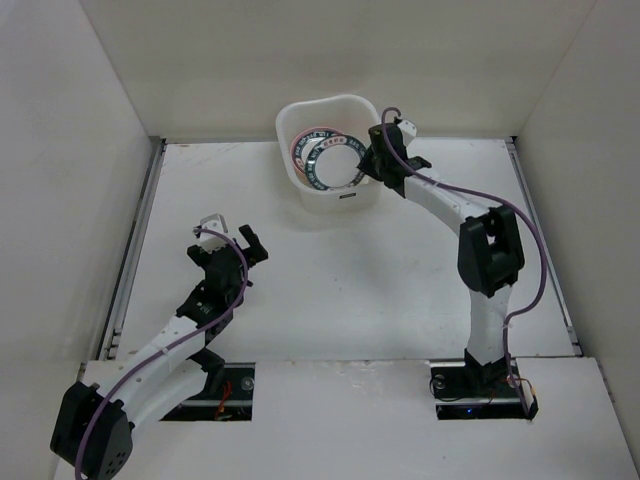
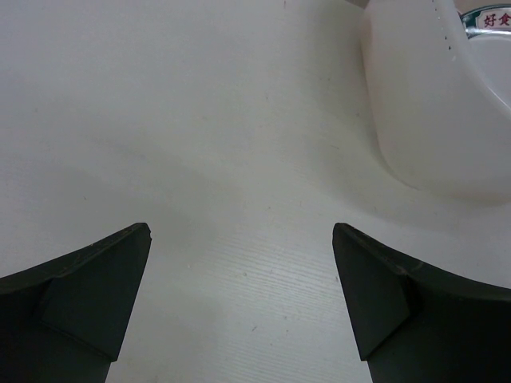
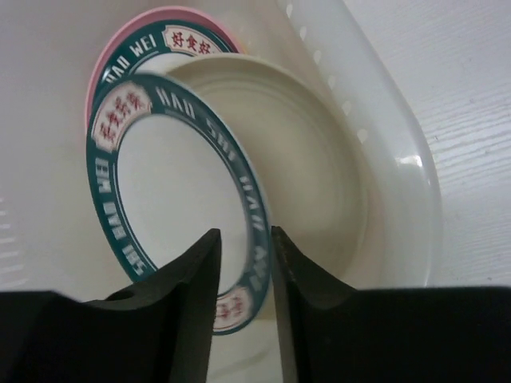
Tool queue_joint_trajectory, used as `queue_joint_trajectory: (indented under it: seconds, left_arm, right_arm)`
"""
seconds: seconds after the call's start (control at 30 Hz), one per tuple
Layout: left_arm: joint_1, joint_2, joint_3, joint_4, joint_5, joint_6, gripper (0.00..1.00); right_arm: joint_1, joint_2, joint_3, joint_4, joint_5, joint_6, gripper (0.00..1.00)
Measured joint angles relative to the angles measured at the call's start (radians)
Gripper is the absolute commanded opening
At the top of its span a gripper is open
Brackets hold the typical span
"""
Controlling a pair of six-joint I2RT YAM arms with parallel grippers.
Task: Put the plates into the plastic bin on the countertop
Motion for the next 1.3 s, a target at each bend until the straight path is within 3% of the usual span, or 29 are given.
queue_joint_trajectory:
  seconds: [0.17, 0.37, 0.5, 0.7, 1.03, 1.17, 1.3]
  left_arm:
    - [0.0, 0.0, 0.0, 0.0, 0.0, 0.0, 1.0]
    - [-0.001, 0.0, 0.0, 0.0, 0.0, 0.0, 1.0]
    - [-0.002, 0.008, 0.0, 0.0, 0.0, 0.001, 1.0]
    - [-0.012, 0.056, 0.001, -0.004, 0.0, 0.001, 1.0]
    - [-0.051, 0.278, 0.098, -0.072, -0.008, 0.014, 1.0]
    - [-0.066, 0.385, 0.178, -0.134, -0.032, 0.008, 1.0]
    - [-0.113, 0.395, 0.194, -0.189, -0.078, -0.01, 1.0]
  right_arm:
    - [0.008, -0.026, -0.011, 0.016, 0.04, -0.037, 0.66]
    - [0.036, -0.137, -0.073, 0.013, 0.154, -0.138, 0.79]
    - [0.096, -0.321, -0.213, 0.051, 0.273, -0.244, 0.85]
    - [0.22, -0.708, -0.575, 0.209, 0.446, -0.385, 1.0]
    - [0.229, -1.219, -1.182, 0.284, 0.733, -0.423, 1.0]
    - [0.229, -1.426, -1.293, 0.288, 0.821, -0.403, 1.0]
    - [0.243, -1.516, -1.295, 0.273, 0.866, -0.397, 1.0]
